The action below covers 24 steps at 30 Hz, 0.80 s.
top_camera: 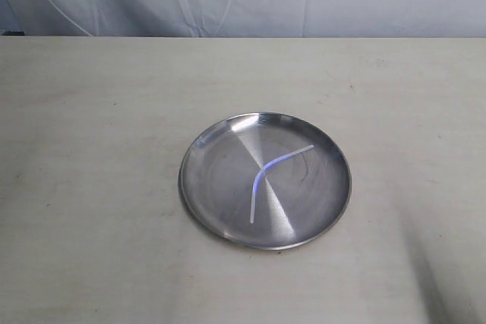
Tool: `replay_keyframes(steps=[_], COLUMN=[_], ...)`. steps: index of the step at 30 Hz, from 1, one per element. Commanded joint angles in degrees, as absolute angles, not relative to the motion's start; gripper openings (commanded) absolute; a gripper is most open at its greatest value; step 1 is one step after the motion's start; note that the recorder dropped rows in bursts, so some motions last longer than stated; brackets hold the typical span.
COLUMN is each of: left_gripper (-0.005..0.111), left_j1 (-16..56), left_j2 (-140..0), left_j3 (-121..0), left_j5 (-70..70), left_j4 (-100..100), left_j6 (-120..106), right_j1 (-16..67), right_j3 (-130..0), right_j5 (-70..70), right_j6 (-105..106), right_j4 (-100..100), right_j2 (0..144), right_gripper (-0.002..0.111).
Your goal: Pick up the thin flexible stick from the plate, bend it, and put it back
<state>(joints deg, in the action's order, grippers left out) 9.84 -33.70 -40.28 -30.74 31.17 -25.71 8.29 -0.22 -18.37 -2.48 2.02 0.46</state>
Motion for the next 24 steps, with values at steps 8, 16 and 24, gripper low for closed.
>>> replay_keyframes(steps=[8,16,24], left_gripper=[0.0,0.0,0.0], left_j1=[5.9,-1.0,-1.7], left_j2=[-14.8,-3.1,0.0], left_j3=[-19.8,-9.4,-2.8], left_j5=[-20.1,-19.7,-19.2], left_j4=[18.6,16.4,15.7], left_j6=[-15.0,-8.5,-6.0], right_j1=[8.0,8.0,8.0], right_j3=[0.0,0.0,0.0], right_j5=[-17.8,-17.8,-17.8], right_j6=[-2.1,-2.1,-2.1], right_j4=[2.1,2.1,2.1], right_j2=[0.0,0.0,0.0], right_gripper=[-0.001,-0.001,-0.001])
